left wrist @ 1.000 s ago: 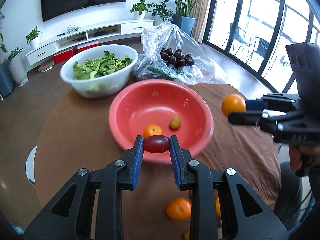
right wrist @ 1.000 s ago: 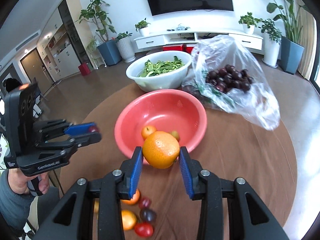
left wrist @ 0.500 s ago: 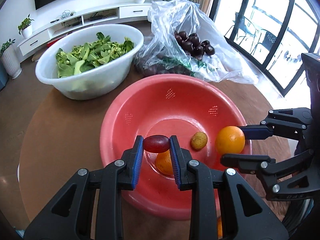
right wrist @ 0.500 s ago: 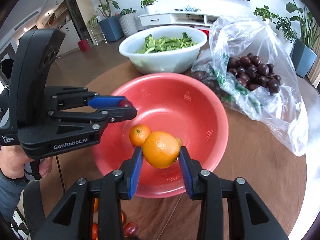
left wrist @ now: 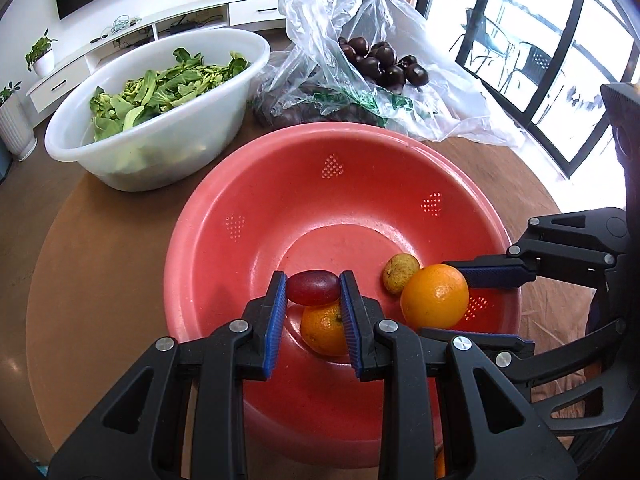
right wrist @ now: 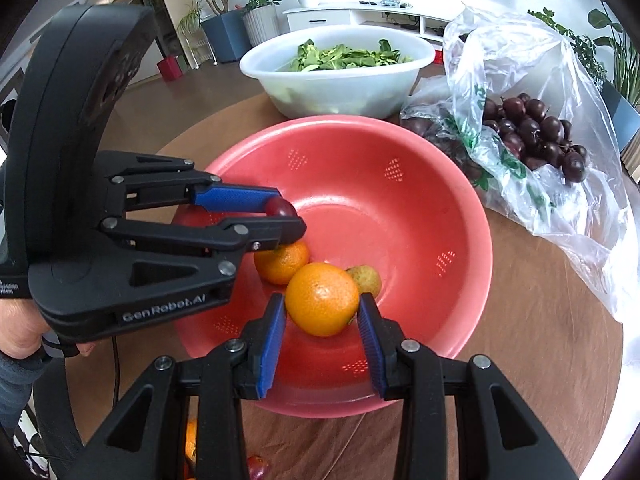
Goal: Organize fruits
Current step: 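Carry the plum with the left tool while the right tool carries the orange into the red bowl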
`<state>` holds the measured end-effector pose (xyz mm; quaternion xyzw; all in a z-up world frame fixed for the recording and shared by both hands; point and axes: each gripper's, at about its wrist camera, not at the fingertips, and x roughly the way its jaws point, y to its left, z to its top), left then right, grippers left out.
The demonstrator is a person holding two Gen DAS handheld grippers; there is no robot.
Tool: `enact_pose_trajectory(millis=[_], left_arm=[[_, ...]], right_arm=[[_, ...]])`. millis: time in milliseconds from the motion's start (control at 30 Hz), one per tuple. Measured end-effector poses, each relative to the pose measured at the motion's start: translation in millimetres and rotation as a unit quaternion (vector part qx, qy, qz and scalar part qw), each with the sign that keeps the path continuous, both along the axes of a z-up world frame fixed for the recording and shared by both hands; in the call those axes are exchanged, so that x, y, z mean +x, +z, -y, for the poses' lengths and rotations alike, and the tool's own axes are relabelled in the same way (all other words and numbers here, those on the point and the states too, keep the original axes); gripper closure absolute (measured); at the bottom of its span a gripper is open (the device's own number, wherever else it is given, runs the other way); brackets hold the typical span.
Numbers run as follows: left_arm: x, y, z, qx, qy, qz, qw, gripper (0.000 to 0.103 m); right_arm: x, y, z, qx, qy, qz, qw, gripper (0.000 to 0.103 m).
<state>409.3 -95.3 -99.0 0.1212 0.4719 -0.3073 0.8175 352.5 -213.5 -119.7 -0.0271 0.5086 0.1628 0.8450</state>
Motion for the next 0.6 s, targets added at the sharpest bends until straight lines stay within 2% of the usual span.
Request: enact_pose_trajectory(millis=[400, 533, 600], left_arm=[[1.4, -0.3, 2.1, 0.009, 0.002, 0.004, 0.9999, 0.077], [1.6, -0.4, 2.1, 0.01, 0.002, 0.004, 0.9999, 0.077], [1.8, -0.2, 2.0, 0.01, 0.003, 0.004, 0.9999, 0.077]], right_arm=[[3.3, -4.9, -5.6, -0.028, 0.013, 0.005, 1.0, 0.063], [2.6, -3.3, -6.4, -0.022, 0.016, 0.008, 1.0, 0.052], [1.2, -3.3, -7.7, -0.033, 0.016, 0.012, 0.999, 0.051]])
